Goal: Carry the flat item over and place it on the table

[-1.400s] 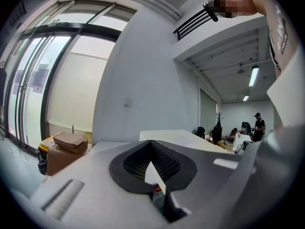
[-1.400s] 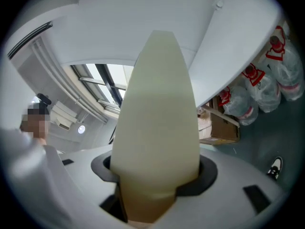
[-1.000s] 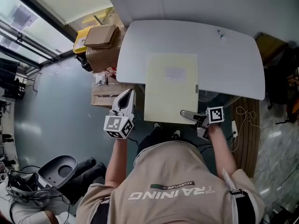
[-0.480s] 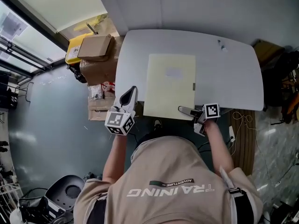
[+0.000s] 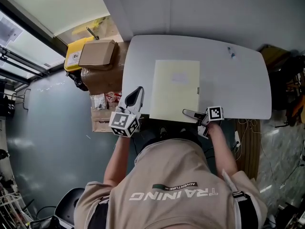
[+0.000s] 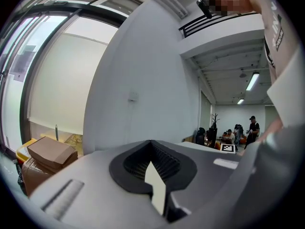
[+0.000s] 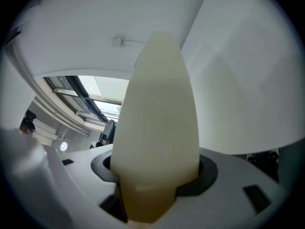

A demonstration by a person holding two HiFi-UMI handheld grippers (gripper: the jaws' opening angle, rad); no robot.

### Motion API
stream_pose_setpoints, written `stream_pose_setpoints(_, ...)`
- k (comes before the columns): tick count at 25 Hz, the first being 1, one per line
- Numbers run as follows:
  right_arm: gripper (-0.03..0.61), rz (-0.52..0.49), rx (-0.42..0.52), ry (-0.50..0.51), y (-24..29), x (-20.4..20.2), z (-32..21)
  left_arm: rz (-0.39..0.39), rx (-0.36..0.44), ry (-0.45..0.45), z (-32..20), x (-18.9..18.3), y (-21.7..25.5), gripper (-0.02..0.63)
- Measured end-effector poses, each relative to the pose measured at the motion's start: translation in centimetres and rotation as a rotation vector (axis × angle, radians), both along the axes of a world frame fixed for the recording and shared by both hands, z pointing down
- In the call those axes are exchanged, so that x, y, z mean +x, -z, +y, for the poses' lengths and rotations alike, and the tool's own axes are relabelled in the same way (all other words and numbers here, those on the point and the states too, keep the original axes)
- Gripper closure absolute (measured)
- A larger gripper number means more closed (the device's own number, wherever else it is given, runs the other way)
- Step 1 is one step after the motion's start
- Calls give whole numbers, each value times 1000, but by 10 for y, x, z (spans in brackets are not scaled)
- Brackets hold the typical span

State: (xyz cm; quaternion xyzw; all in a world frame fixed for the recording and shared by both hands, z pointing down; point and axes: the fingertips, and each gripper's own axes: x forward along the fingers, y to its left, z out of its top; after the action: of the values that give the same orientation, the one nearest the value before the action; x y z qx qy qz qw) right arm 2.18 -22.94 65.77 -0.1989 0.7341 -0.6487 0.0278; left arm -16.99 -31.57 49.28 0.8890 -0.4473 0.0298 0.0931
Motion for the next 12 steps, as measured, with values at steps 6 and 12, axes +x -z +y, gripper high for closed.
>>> stream_pose_setpoints(6,287,2,-94,-13,-31,-10,-24,4,-9,20,-15,-9,3,611)
stream_pose_setpoints(12,285,23,-119,41,-48,-23,-30,-7,-20,34,-23,-12,0,611)
